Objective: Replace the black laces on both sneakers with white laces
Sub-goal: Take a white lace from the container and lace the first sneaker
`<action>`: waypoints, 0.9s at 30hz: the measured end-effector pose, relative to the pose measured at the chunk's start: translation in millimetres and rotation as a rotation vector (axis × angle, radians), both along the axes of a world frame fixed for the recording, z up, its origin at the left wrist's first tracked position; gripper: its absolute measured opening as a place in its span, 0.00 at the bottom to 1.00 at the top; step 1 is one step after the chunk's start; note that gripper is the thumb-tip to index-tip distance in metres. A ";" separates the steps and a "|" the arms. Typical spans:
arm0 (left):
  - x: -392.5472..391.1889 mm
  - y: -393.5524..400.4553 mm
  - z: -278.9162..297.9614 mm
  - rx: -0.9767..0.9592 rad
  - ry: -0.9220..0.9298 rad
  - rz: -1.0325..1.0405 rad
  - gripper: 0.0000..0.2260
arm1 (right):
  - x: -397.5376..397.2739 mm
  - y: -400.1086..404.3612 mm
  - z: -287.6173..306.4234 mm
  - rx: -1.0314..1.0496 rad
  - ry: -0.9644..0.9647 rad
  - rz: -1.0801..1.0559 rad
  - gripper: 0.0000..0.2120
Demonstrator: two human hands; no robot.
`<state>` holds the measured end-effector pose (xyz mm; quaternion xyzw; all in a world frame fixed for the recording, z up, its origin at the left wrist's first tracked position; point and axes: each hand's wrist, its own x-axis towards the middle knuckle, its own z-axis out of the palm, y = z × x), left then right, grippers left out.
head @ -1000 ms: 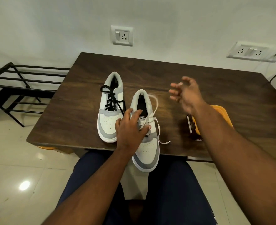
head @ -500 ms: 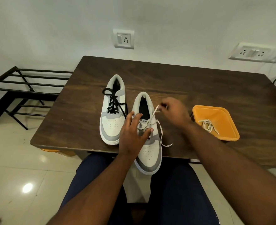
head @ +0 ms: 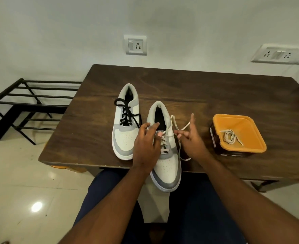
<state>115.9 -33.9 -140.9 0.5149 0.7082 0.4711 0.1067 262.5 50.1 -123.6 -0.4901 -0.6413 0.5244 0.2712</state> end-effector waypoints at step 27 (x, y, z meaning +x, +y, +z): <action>10.9 -41.3 58.6 -0.360 -0.965 -0.172 0.08 | -32.4 -19.2 66.9 -0.048 0.222 -0.041 0.05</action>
